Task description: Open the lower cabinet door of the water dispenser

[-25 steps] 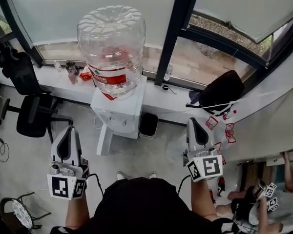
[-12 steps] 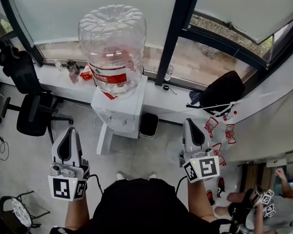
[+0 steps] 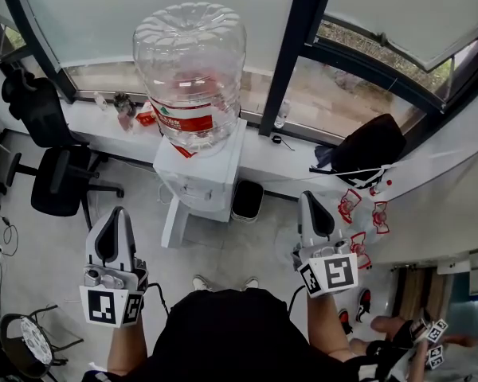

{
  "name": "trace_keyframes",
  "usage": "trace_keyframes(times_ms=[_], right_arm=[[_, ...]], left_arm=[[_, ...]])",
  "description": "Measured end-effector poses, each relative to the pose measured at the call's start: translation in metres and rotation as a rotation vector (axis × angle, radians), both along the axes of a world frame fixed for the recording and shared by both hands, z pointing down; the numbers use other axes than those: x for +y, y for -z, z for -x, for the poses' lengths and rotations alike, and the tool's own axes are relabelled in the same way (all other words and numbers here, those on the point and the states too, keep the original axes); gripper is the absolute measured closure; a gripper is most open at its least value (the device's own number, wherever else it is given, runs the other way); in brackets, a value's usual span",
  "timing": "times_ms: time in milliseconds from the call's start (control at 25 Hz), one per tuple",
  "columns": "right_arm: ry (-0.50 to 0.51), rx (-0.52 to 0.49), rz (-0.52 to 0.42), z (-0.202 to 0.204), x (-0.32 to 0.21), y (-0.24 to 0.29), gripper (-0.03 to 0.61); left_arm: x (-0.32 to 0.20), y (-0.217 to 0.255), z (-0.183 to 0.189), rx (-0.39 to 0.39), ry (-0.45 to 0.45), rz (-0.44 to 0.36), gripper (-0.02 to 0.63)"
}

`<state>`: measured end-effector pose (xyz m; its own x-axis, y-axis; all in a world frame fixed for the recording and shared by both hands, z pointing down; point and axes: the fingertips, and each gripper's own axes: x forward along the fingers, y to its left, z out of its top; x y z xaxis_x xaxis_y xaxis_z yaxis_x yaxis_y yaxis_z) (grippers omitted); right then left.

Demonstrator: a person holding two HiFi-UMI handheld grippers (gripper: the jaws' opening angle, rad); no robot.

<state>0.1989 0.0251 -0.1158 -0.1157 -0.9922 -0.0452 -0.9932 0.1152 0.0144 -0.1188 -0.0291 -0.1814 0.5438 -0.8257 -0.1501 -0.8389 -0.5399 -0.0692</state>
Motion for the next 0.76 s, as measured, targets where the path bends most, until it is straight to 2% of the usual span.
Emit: trace_keyframes(times_ms=[760], right_arm=[[0.023, 0.026, -0.004, 0.0046, -0.0079, 0.0048, 0.574]], left_arm=[[-0.0035, -0.0003, -0.0034, 0.011, 0.0, 0.0, 0.606]])
